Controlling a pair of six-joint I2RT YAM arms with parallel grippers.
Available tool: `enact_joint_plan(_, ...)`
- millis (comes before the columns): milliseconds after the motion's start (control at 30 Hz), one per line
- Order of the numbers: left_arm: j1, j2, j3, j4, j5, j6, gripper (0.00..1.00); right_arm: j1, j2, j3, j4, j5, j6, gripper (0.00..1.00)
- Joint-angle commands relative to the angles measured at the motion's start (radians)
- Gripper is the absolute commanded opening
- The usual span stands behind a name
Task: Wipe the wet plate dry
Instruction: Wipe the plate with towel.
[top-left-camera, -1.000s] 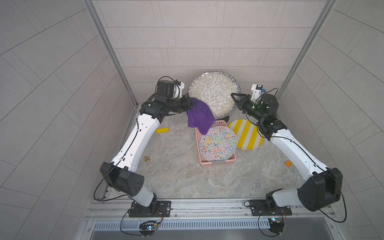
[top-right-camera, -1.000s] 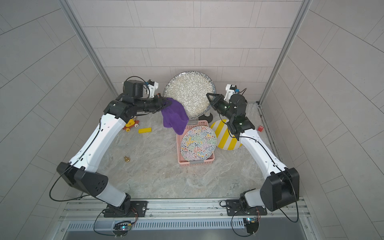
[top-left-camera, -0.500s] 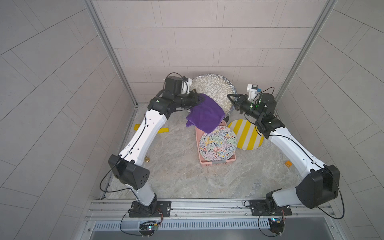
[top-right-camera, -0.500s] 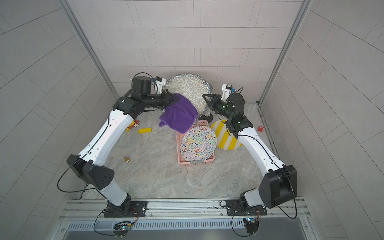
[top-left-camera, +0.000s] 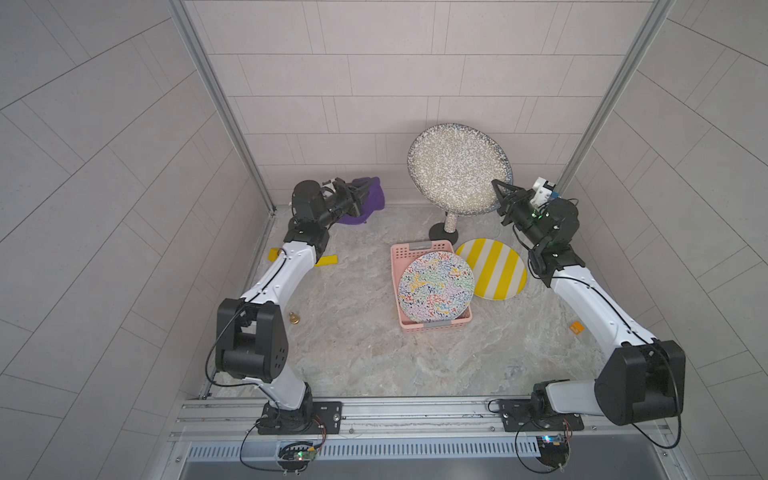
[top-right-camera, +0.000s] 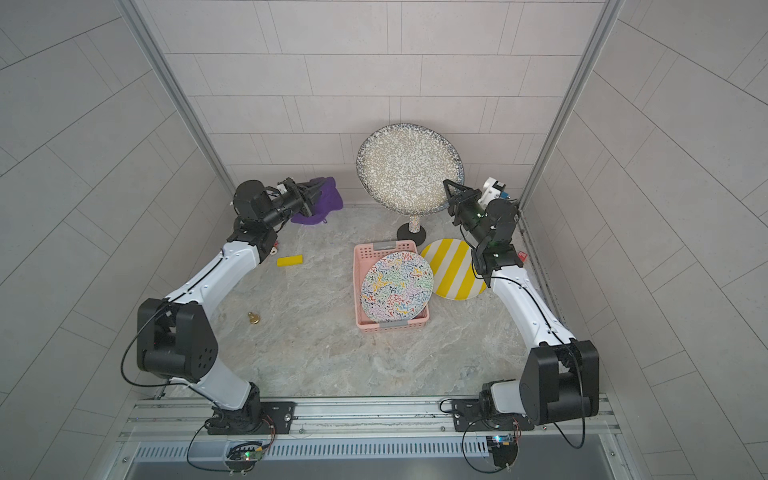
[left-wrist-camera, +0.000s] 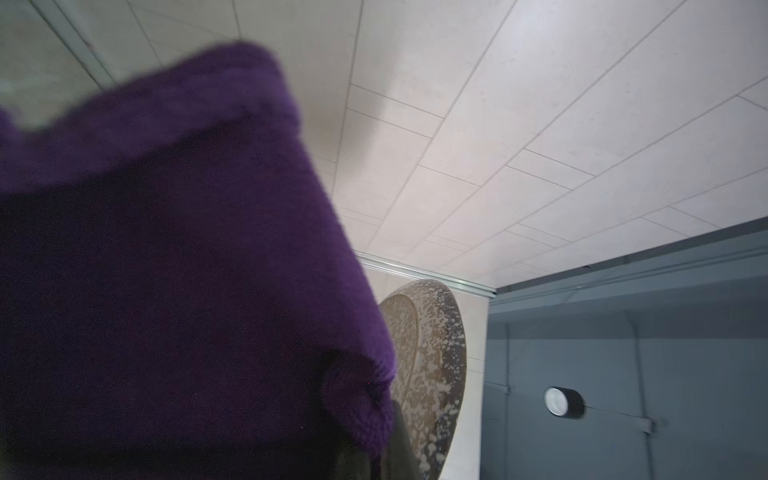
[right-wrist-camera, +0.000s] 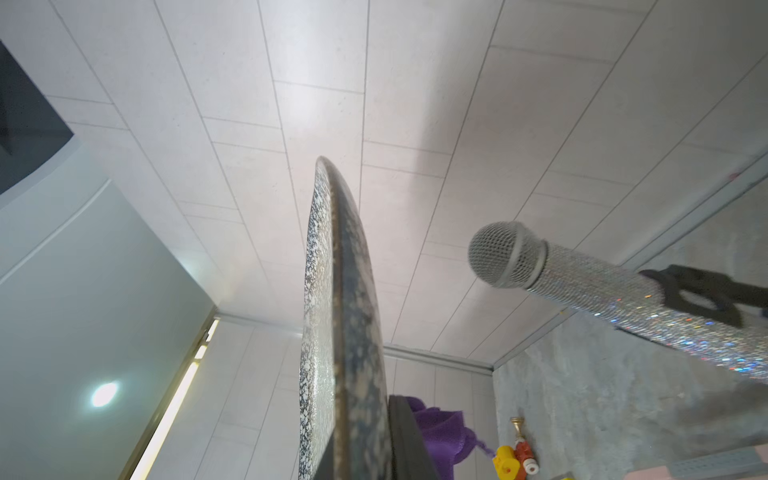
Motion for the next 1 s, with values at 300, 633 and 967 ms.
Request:
enact_joint_plan(300,-0.217,0.054,0.117,0.465,-0.379,-0.469,0.0,0.171,0.022,0.084,0.441,0.038,0.14,0.0)
enact_joint_plan(633,-0.364,0.059,0.149,0.469,-0.46,-0.476,0.0,0.116,0.172,0.3,0.413,0.182,0.08,0.0)
enact_joint_plan(967,-0.286,0.067,0.165,0.485,-0.487,-0.486,0.0,0.204,-0.001,0.078,0.402,0.152,-0.008,0.0)
